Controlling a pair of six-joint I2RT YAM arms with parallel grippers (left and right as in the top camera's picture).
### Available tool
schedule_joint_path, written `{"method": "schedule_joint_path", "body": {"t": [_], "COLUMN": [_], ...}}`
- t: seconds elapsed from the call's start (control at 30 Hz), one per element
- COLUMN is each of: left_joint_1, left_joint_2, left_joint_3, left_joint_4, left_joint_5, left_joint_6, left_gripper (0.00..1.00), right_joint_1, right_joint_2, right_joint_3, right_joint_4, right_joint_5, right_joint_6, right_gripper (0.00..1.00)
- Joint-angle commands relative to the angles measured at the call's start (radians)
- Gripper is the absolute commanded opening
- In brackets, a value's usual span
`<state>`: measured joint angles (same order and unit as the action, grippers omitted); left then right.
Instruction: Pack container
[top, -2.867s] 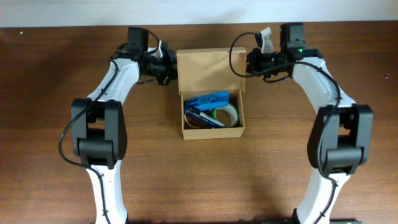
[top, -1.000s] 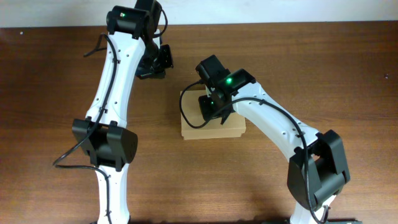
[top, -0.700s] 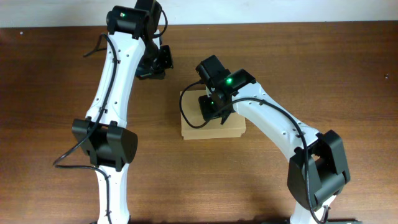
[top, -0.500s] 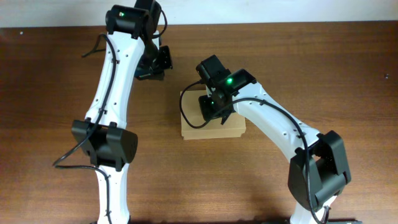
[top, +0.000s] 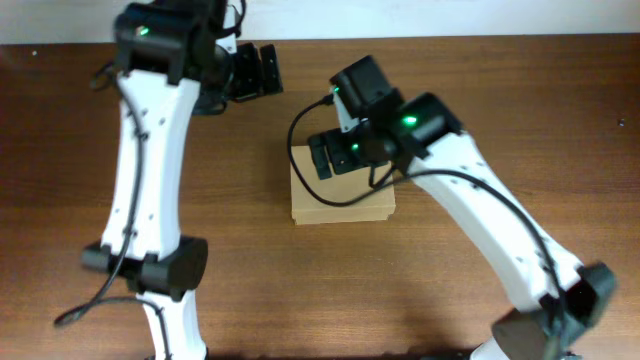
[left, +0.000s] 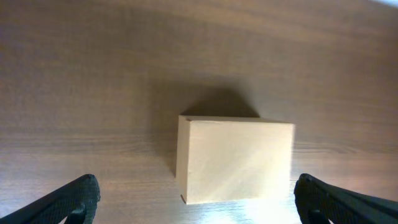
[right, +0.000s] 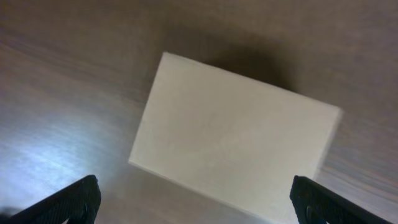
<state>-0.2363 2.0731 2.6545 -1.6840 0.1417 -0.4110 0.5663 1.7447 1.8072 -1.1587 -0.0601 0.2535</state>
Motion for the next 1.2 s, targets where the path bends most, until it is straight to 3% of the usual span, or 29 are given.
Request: {"method": "schedule_joint_path", "body": {"t": [0.0, 0.23, 0.57, 0.8, 1.17], "left_joint_1": [0.005, 0.005, -0.053, -0.075, -0.075], "left_joint_2": [-0.08, -0.238, -0.561, -0.84, -1.325], "left_joint_3": [0.017, 0.017, -0.072, -0.421, -1.083], "left_joint_4": [-0.003, -0.003, -0.003, 0.019, 0.318], "left_joint_5": [0.06, 0.034, -0.05, -0.113, -0.106], "left_joint_6": [0.088, 0.183, 0.226, 0.196, 0.196], "left_gripper": [1.0, 1.0, 0.99, 0.99, 1.0], "right_joint_1": [-0.016, -0.059, -0.115, -0.117, -0.117], "right_joint_2": [-0.056, -0.219, -0.565, -0.814, -1.101], "right_joint_3": [0.031, 0.031, 0.005, -0.112, -0.446], "right_joint_4": [-0.023, -0.101, -0.215, -0.213, -0.149], "right_joint_5": [0.039, 0.072, 0.072, 0.072, 0.042], "right_joint_6": [-0.045, -0.251, -0.401, -0.442, -0.455], "right_gripper": [0.99, 0.99, 0.99, 0.99, 0.99]}}
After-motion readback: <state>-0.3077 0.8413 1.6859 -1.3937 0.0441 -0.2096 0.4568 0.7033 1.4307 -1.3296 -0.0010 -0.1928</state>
